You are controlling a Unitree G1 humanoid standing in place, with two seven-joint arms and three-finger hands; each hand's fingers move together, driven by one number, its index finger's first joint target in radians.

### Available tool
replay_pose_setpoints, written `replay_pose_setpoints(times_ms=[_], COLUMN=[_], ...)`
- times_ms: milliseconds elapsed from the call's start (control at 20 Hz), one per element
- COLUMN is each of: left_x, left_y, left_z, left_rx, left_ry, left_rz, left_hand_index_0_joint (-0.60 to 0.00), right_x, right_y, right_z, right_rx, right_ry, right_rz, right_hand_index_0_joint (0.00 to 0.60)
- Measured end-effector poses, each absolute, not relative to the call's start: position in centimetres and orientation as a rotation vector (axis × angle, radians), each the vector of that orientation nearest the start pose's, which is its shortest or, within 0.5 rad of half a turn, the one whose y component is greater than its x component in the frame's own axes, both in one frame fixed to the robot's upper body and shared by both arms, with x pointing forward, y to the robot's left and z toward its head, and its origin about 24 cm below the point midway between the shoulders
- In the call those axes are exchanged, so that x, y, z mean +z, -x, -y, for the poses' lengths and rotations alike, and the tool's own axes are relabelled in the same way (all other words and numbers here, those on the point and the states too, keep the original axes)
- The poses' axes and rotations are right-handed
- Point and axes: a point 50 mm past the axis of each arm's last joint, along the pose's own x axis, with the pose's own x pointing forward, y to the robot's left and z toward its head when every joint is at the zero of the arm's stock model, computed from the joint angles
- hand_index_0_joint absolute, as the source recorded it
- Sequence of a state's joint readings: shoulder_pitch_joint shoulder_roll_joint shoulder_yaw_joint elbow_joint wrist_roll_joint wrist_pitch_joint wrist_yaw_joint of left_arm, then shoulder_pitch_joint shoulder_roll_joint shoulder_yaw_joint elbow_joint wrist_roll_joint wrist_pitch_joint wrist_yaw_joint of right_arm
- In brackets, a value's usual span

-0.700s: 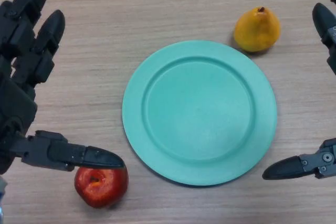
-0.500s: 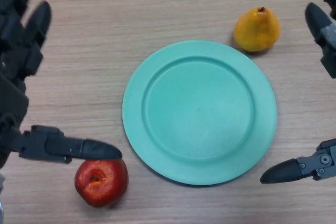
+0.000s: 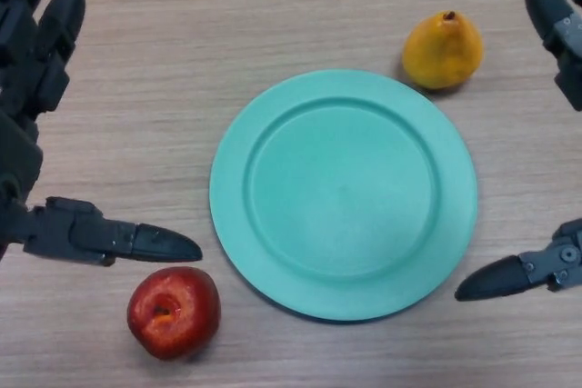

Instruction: Pick up the red apple and place it on the plate

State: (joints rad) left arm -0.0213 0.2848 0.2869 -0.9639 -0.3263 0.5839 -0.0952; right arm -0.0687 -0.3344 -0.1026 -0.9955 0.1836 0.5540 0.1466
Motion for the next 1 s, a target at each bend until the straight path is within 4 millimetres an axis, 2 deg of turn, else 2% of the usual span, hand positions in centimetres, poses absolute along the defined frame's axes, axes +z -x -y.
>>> replay_pose_setpoints(times_ms=[150,300,450,550,650,750,1000], left_x=[20.4,18.9,15.9,13.3,10.7,8.6,6.5], left_y=[-18.0,-16.9,-15.8,-15.1,-14.9,-15.0,-15.7], left_z=[-19.6,-20.0,-19.8,-20.2,-21.0,-21.5,-20.9], left_rx=[-0.065,-0.041,-0.03,-0.011,0.055,0.112,0.092], left_ry=[-0.091,-0.097,-0.189,-0.255,-0.229,-0.282,-0.319], left_rz=[0.419,0.508,0.508,0.428,0.339,0.317,0.297], left_hand_index_0_joint=[0.0,0.0,0.0,0.0,0.0,0.0,0.0], right_x=[22.8,22.7,22.6,22.2,22.2,22.2,22.9], right_y=[-20.1,-20.9,-21.2,-21.5,-21.5,-21.5,-21.3], right_z=[15.5,15.0,14.7,14.4,14.3,14.3,14.1], right_rx=[0.254,0.252,0.267,0.282,0.283,0.283,0.26], right_ry=[0.259,0.287,0.279,0.262,0.25,0.248,0.235], right_rz=[0.489,0.467,0.451,0.432,0.432,0.433,0.439], right_hand_index_0_joint=[0.0,0.0,0.0,0.0,0.0,0.0,0.0])
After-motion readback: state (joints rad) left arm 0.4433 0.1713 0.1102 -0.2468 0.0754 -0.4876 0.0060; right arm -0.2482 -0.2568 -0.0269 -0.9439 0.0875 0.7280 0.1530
